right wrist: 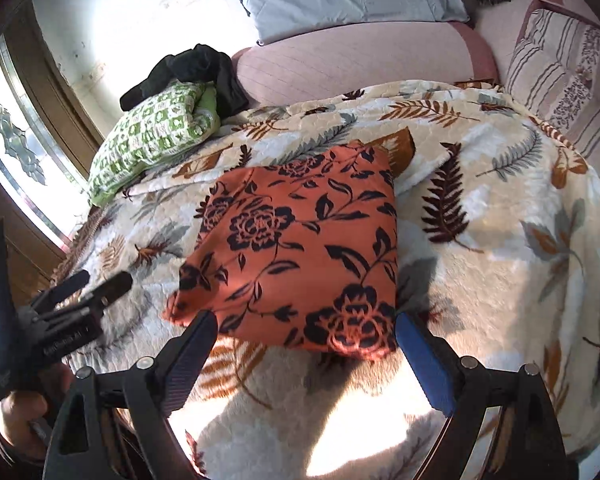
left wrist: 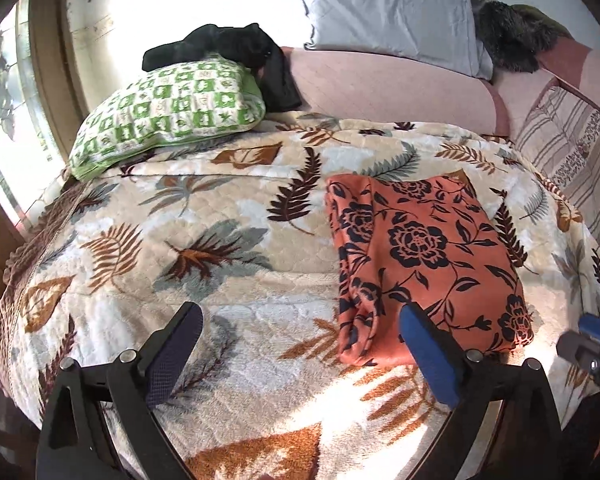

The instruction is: Fold small clothes

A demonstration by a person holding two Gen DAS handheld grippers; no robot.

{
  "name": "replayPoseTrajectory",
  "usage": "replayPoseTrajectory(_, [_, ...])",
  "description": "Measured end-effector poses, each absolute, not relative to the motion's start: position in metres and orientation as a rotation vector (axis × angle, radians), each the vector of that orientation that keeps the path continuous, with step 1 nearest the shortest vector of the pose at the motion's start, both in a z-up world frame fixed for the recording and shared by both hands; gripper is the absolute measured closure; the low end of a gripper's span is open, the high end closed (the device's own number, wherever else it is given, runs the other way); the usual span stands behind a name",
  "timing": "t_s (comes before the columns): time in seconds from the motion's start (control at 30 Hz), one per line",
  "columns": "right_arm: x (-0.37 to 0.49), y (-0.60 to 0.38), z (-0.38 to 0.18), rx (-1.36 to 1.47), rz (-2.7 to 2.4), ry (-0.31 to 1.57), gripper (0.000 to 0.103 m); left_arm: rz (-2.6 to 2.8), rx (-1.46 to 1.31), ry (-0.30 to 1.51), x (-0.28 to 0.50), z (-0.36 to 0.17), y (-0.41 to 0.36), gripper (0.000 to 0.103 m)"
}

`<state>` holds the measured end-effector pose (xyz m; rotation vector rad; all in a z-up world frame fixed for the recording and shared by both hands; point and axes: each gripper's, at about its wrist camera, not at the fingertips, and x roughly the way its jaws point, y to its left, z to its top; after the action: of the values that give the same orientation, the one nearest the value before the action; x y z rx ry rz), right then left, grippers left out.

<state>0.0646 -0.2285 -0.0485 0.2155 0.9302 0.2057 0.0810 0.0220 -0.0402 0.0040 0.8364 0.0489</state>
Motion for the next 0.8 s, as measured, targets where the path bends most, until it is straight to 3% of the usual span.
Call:
replayPoseTrajectory(0.17, [0.036, -0.222, -0.065, 0.126, 0.15, 0.99, 0.011, 0.031, -0.031, 0.871, 0.065, -0.04, 0.026, 0.004])
replayPoseTrajectory(0.47, [0.038, -0.226, -0.027, 0.077, 0.046, 0.887, 0.01, 0.033, 0.013, 0.882, 0.06, -0.013, -0.005, 0.004])
replayPoseTrajectory(0.8, [0.046, -0.224, -0.026, 0.043, 0.026, 0.897, 0.01, -0.044, 0.03, 0.864, 0.062, -0.008, -0.029, 0.004])
